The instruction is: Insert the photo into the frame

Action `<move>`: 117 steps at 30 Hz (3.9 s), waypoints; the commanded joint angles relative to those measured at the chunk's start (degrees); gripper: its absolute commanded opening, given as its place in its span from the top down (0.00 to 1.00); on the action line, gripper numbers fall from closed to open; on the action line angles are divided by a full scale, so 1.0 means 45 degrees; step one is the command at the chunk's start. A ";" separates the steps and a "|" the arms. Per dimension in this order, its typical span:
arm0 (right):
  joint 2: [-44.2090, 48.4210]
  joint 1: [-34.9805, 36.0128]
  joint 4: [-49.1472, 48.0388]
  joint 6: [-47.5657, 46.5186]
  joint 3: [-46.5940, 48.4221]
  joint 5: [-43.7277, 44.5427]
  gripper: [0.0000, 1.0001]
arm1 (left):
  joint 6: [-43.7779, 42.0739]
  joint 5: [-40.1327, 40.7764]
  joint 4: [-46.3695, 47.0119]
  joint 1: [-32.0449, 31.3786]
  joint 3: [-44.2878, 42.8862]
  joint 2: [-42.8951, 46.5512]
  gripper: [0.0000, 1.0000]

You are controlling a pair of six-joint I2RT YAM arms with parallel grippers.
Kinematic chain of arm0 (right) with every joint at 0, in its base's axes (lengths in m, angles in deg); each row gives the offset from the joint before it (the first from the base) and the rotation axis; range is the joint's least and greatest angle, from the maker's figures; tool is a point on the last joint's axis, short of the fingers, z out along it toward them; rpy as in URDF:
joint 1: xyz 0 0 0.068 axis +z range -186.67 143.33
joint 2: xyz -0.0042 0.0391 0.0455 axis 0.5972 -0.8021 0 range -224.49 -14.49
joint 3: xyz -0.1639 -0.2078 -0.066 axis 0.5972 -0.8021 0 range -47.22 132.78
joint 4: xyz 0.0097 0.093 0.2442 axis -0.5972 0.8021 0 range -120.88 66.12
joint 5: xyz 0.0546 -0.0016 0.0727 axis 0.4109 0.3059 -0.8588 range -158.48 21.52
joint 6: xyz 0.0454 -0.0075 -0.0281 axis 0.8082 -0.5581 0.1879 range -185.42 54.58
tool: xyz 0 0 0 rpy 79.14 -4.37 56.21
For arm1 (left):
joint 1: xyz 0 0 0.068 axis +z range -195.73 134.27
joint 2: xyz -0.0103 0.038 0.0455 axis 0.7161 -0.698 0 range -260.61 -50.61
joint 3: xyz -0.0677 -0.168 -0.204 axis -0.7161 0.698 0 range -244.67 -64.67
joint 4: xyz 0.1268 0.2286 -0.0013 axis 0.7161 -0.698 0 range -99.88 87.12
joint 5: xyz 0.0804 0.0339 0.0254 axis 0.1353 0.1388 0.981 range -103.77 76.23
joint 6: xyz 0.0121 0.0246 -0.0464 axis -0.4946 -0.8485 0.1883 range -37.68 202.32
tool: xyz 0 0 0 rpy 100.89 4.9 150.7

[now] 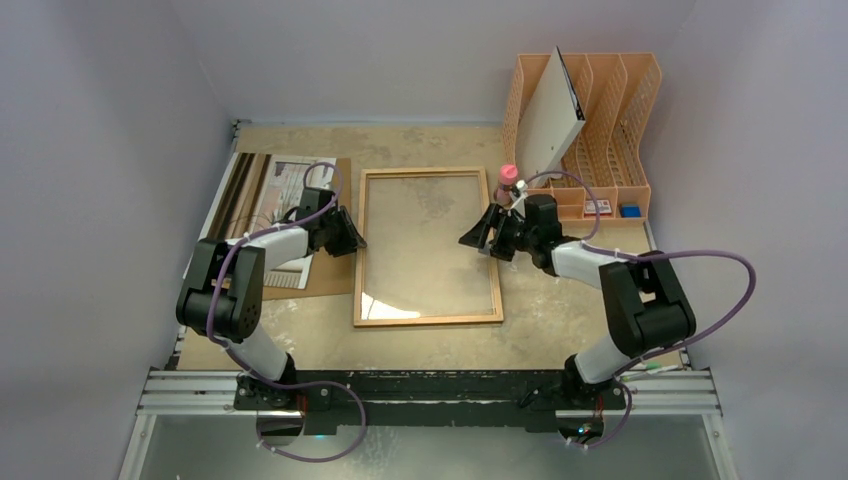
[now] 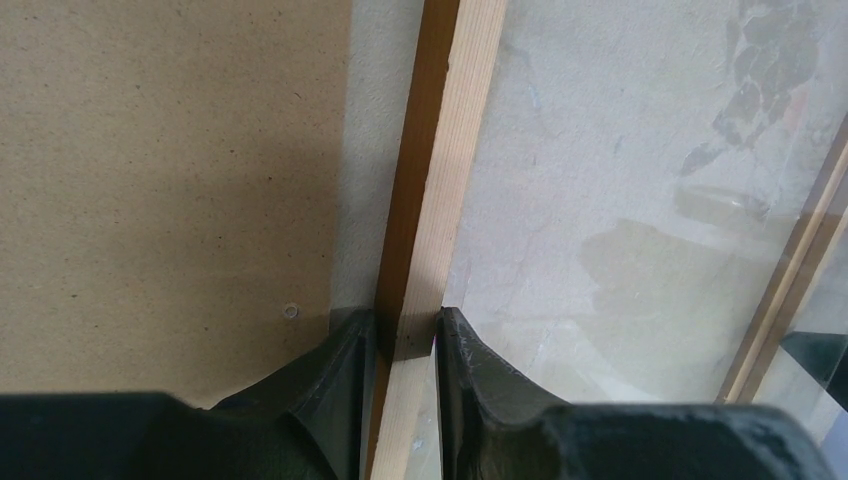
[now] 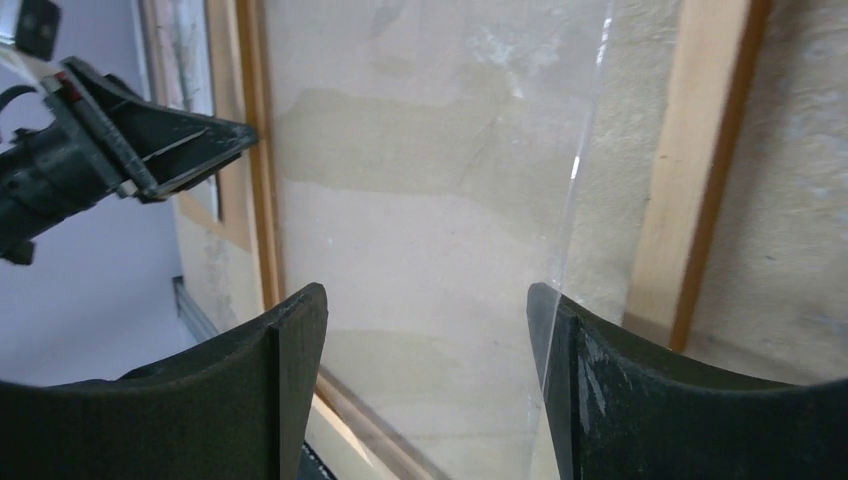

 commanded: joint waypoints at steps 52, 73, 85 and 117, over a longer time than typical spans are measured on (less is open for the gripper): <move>0.1940 0.2358 0.3226 -0.1822 0.3029 0.3589 0.32 | -0.0336 0.8596 -0.3929 0.1182 -0.2091 0.2696 0.22; -0.3893 0.7277 0.2059 0.2791 0.7298 0.4202 0.40 | 0.1634 0.4975 -0.1157 0.1522 0.2196 0.2605 0.42; -0.5845 0.8487 0.2001 0.3915 0.9331 0.5326 0.49 | 0.0517 0.8077 -0.3812 0.2139 -0.1705 0.3981 0.39; -1.1489 0.9662 0.5111 0.7662 1.5890 0.7447 0.53 | -0.2516 0.3115 -0.6315 0.7245 -0.4420 -0.2739 0.47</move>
